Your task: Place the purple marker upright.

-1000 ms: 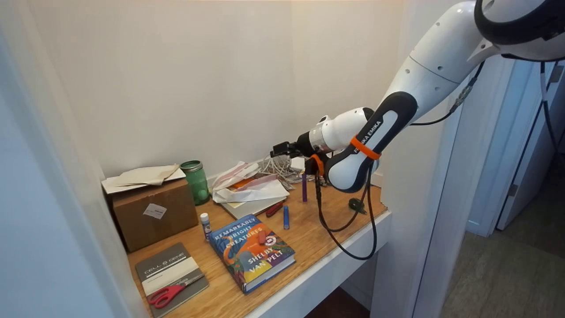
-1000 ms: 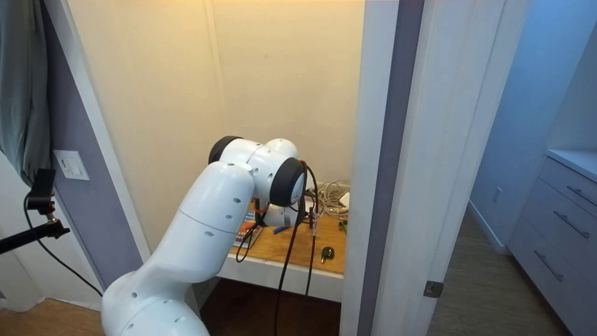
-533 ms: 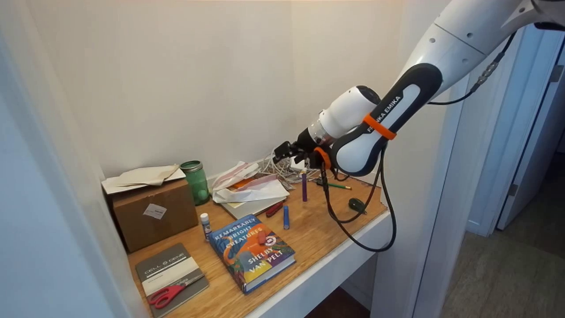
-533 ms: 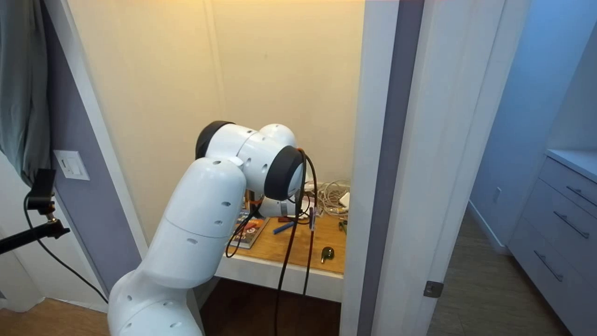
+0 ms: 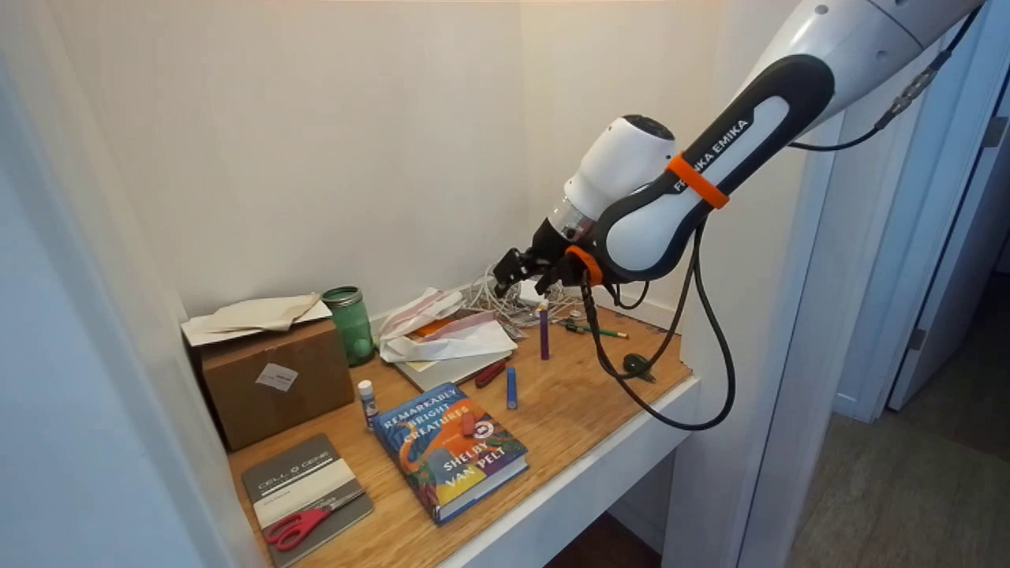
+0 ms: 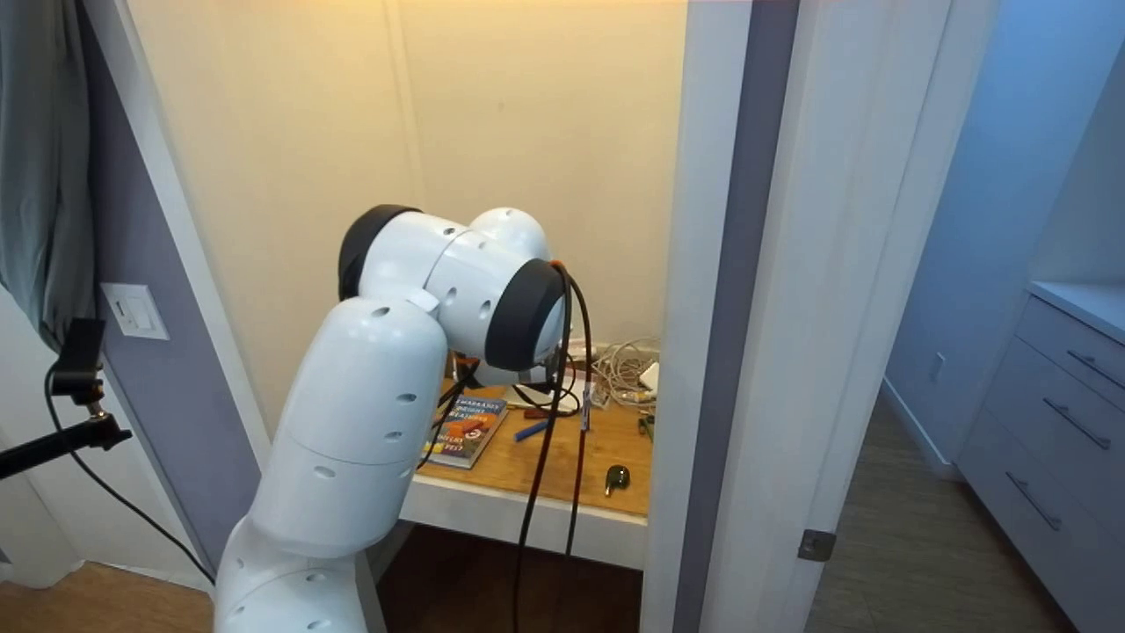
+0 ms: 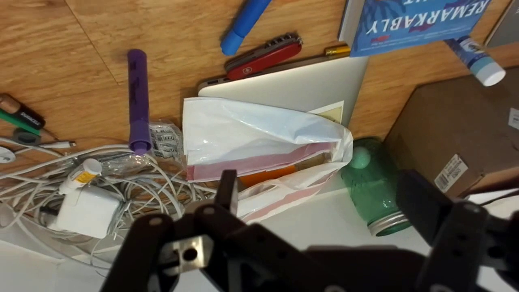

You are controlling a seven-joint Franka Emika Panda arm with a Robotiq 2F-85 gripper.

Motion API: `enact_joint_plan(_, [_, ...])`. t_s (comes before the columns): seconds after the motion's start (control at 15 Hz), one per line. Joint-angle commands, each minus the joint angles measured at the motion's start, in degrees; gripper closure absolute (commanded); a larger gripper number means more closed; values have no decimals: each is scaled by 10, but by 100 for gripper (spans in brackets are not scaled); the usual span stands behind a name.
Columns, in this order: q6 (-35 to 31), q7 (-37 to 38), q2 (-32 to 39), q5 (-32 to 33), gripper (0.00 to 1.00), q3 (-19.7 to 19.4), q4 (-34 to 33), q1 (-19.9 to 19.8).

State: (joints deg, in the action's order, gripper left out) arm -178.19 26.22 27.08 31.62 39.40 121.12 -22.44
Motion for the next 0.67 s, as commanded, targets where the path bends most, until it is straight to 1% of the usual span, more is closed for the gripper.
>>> enact_joint_plan(0.0, [49,-1,-46,-11,0,30,25,-31])
enact_joint_plan(0.27, [78,-6,-77,-7,0,44,36,-47])
enact_joint_plan(0.33, [73,-21,-76,-3,0,53,38,-55])
enact_joint_plan(0.4, [63,-6,-49,0,0,35,18,-36])
enact_joint_plan(0.6, [64,-15,-59,0,0,43,26,-43])
